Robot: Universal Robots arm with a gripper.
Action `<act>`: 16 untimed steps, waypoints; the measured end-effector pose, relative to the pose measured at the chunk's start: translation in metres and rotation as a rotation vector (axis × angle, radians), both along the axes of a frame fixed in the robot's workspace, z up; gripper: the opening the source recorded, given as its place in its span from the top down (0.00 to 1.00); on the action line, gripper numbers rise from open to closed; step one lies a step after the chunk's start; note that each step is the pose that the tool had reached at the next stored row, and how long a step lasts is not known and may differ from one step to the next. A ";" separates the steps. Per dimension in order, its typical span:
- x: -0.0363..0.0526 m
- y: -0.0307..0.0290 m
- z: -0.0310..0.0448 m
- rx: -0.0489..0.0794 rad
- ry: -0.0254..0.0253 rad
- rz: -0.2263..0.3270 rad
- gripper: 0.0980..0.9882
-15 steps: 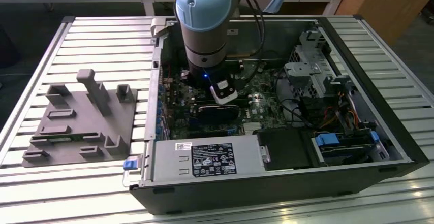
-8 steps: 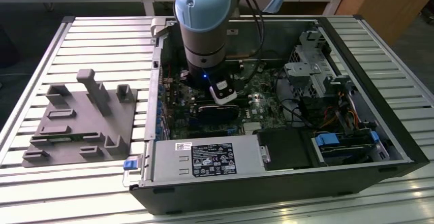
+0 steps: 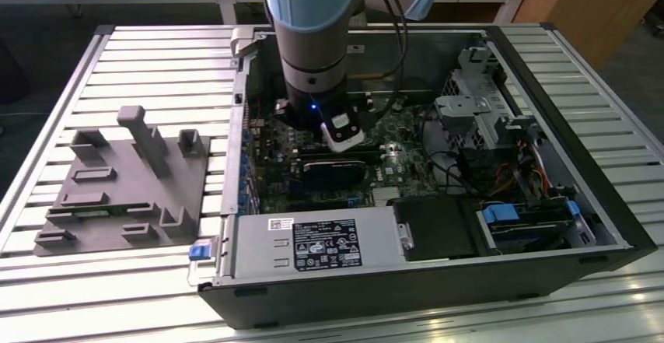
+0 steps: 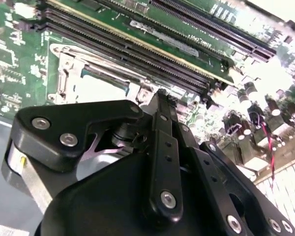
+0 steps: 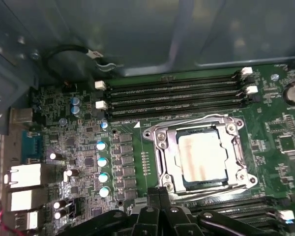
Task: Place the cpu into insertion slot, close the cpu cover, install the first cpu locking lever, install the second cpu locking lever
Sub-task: 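Install the second cpu locking lever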
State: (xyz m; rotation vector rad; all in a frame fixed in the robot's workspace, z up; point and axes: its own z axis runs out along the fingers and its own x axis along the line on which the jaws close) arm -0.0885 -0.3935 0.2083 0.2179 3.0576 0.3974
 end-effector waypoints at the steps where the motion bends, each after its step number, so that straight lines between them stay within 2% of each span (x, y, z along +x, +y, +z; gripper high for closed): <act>1: 0.0003 0.0001 0.0008 -0.007 -0.0001 0.000 0.99; 4: 0.0019 0.0000 0.0017 -0.039 0.0000 -0.005 0.99; 5: 0.0028 0.0000 0.0017 -0.045 0.0001 -0.007 0.99; 16: 0.0275 0.0011 0.0017 -0.048 0.0002 -0.016 0.99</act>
